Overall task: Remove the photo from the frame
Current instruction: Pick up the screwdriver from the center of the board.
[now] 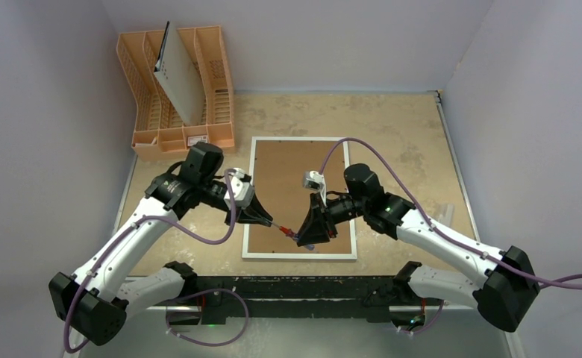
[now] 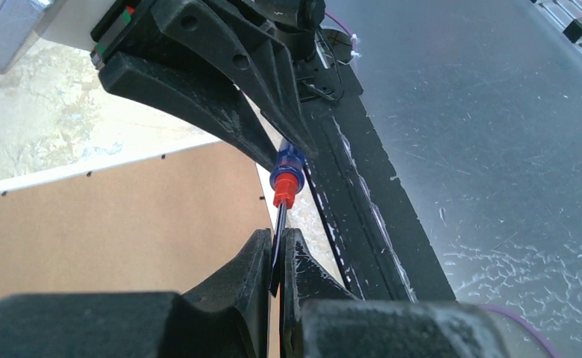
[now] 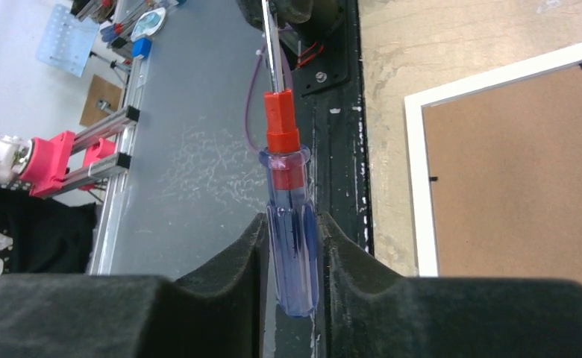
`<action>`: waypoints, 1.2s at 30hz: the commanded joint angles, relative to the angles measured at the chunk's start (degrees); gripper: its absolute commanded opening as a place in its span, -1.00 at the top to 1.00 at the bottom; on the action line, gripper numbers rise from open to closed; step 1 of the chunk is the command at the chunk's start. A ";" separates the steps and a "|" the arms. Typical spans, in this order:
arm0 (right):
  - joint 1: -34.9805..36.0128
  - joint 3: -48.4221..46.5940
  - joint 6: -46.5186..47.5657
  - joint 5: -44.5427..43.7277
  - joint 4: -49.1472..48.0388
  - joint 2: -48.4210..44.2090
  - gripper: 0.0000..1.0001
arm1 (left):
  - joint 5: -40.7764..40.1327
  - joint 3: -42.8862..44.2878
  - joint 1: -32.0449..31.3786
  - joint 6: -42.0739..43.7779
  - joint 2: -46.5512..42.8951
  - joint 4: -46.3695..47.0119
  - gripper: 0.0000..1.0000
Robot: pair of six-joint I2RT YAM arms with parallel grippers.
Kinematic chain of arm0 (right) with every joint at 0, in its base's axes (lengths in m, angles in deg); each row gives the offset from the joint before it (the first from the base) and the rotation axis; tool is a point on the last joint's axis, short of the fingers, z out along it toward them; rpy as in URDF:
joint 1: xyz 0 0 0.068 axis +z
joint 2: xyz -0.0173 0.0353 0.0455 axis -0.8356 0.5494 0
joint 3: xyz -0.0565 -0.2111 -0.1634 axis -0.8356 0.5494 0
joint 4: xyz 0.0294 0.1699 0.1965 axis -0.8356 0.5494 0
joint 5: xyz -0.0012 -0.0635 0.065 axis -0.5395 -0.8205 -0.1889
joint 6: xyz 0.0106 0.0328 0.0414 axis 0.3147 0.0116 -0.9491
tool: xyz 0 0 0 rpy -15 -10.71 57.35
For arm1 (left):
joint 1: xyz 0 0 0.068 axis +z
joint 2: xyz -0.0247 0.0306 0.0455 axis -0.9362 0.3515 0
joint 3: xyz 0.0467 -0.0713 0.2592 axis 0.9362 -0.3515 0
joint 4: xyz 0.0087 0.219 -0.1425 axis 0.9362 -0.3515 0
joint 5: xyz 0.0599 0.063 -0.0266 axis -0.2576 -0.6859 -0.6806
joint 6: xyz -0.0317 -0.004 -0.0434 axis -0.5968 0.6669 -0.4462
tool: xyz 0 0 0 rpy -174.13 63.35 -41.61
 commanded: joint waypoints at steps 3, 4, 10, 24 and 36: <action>0.05 -2.62 0.18 -3.58 0.18 0.49 0.04 | 0.00 -5.17 0.21 -11.19 -4.07 15.17 1.00; 0.02 -2.69 0.14 -4.18 1.25 0.38 -0.04 | 0.43 -6.55 0.21 -13.19 -5.22 17.56 1.00; 0.01 -3.78 0.77 -13.07 1.64 -2.59 -0.28 | -3.70 -16.90 0.21 -32.49 -14.85 36.95 1.00; -0.14 -1.08 -8.64 -56.90 -2.34 -12.20 -0.98 | -24.21 -31.58 0.21 -64.95 -17.49 68.73 1.00; -27.12 4.87 -20.76 -27.59 -6.80 -10.51 -0.98 | -34.24 -42.29 0.21 -76.93 -19.93 80.37 1.00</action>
